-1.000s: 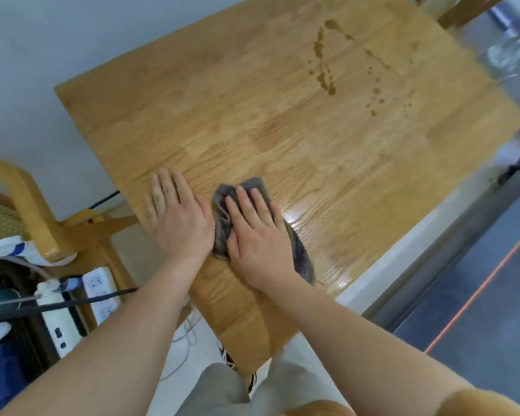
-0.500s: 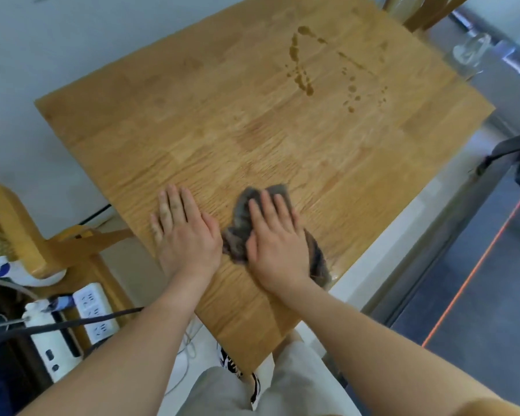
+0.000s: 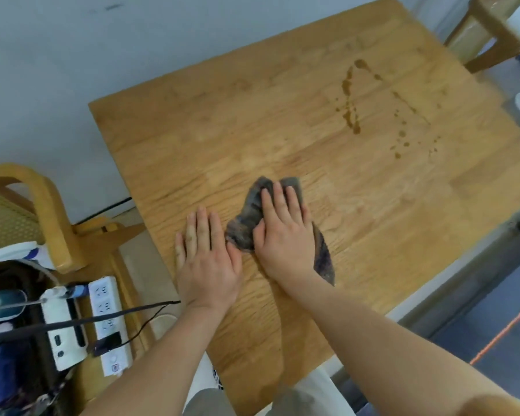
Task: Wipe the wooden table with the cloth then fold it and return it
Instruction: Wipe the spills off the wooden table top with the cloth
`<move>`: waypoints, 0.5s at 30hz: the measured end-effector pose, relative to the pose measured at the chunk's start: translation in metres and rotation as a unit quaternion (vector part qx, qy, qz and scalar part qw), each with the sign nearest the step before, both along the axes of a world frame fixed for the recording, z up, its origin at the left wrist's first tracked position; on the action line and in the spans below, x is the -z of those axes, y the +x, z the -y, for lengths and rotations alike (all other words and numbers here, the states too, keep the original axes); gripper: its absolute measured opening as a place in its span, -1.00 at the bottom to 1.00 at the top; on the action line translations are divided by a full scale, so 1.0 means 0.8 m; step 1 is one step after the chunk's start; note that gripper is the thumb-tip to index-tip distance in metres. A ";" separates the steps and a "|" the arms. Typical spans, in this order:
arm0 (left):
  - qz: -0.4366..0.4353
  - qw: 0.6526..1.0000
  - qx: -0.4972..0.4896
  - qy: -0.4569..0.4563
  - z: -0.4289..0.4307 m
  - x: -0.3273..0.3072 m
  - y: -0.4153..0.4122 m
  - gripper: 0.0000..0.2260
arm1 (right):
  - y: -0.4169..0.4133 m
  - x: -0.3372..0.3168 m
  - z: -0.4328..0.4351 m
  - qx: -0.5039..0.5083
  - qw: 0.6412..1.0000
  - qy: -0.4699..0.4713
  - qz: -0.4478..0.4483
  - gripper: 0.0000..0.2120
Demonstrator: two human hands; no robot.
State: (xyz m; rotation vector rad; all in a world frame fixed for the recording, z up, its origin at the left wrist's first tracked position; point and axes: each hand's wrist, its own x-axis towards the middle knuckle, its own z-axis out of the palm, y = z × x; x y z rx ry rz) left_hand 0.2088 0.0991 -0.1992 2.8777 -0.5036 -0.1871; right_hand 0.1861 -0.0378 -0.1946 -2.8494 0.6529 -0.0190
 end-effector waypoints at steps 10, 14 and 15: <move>-0.017 1.000 -0.014 0.013 0.001 -0.003 0.000 -0.47 | 0.074 -0.003 0.149 -0.057 0.998 -0.001 -0.014 -0.42; -0.019 1.000 -0.014 0.012 0.008 -0.011 0.023 -0.47 | 0.086 -0.003 0.070 -0.131 0.991 0.000 -0.005 -0.44; -0.017 1.000 -0.010 0.010 0.013 -0.013 0.036 -0.47 | 0.082 -0.001 0.053 -0.201 0.980 0.006 -0.001 -0.45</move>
